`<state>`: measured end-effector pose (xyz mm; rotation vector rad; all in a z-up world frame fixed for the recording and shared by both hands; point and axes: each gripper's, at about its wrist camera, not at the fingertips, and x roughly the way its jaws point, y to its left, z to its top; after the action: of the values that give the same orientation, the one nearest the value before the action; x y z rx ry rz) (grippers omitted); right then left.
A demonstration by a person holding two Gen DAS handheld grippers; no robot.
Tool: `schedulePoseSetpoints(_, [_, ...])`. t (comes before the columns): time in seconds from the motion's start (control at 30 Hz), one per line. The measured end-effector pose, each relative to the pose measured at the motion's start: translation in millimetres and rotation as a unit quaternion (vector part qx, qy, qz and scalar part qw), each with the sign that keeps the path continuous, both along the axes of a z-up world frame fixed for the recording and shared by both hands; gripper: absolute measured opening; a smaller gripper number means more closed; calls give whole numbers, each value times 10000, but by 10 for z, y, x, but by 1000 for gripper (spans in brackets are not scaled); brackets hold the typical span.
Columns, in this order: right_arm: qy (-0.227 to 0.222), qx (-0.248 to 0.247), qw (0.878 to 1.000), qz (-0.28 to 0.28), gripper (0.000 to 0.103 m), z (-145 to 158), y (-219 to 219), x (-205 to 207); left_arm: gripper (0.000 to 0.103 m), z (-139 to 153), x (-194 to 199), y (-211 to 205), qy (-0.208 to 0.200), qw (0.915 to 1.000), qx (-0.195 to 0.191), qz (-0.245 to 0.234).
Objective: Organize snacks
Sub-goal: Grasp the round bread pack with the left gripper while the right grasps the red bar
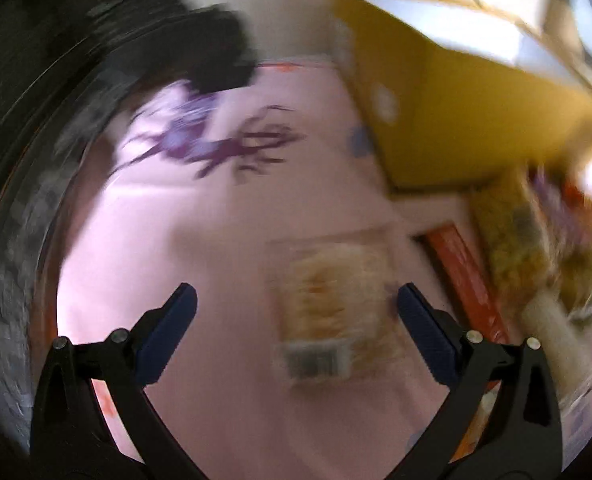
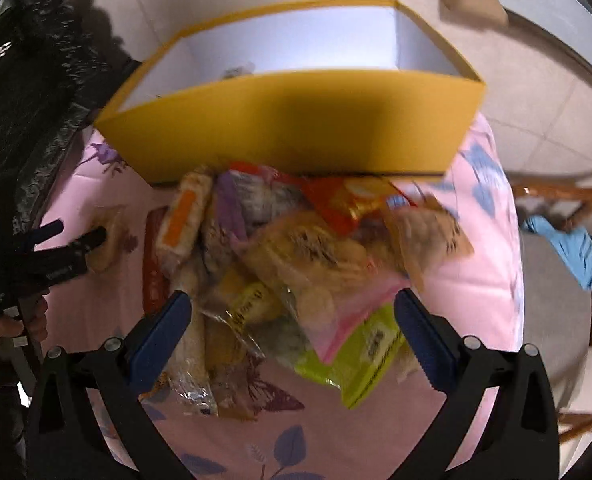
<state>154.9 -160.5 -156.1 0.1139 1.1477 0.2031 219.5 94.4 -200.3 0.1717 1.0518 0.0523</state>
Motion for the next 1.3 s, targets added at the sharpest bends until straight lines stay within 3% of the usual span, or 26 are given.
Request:
schedulePoseSetpoints(0.07, [-147,111,9998,6,102,117,108,-33,101,-188,72,-131,254,9980,530,-211])
schedulePoseSetpoints(0.13, [-412,347,9981,310,102,307,287,-105,92,-167,57,9,47,9999,85,36])
schedulePoseSetpoints(0.2, [-688,251,9948,703,102,470,646,-165,59,-185,57,284,178,9944,-914,493])
schedulePoseSetpoints(0.27, [-834,130,9893,1186,102,439,981,-180,55,-172,-10,439,152,9924,-759,952])
schedulePoseSetpoints(0.4, [-995,-508,9787,1722,102,97,1573,-117,54,-130,-317,755,258,9833,-1056,1461])
schedulePoseSetpoints(0.57, [-422,-776,9862,1400,102,-314,1703,79,54,-48,-848,995,198,9720,-1445,1842])
schedulePoseSetpoints(0.7, [-375,-1200,9819,1420,101,-372,1844,126,54,-97,-1134,1038,304,9620,-1749,2075])
schedulePoseSetpoints(0.77, [-118,-1328,9799,1486,99,-311,1863,66,54,-146,-1229,1019,373,9625,-1721,2064])
schedulePoseSetpoints(0.83, [21,-933,9839,1527,99,-140,1813,-78,54,-141,-1286,984,378,9642,-1657,2033])
schedulePoseSetpoints(0.93, [-131,-612,9809,1840,99,-22,1847,-168,54,-153,-1394,1014,329,9631,-1724,2043])
schedulePoseSetpoints(1.03, [-20,-530,9807,1881,99,-220,1961,7,54,-140,-1435,981,336,9648,-1613,2049])
schedulePoseSetpoints(1.1, [236,-472,9860,1581,99,-361,1901,131,54,-135,-1452,952,350,9675,-1515,1996])
schedulePoseSetpoints(1.17, [601,380,9876,1397,99,-501,1814,271,55,-148,-1454,934,335,9692,-1459,1953])
schedulePoseSetpoints(1.2, [615,546,9869,1389,99,-560,1814,303,55,-145,-1465,924,323,9706,-1406,1927])
schedulePoseSetpoints(1.3, [306,44,9893,1423,96,-600,1922,329,55,-150,-1435,908,351,9723,-1311,1903])
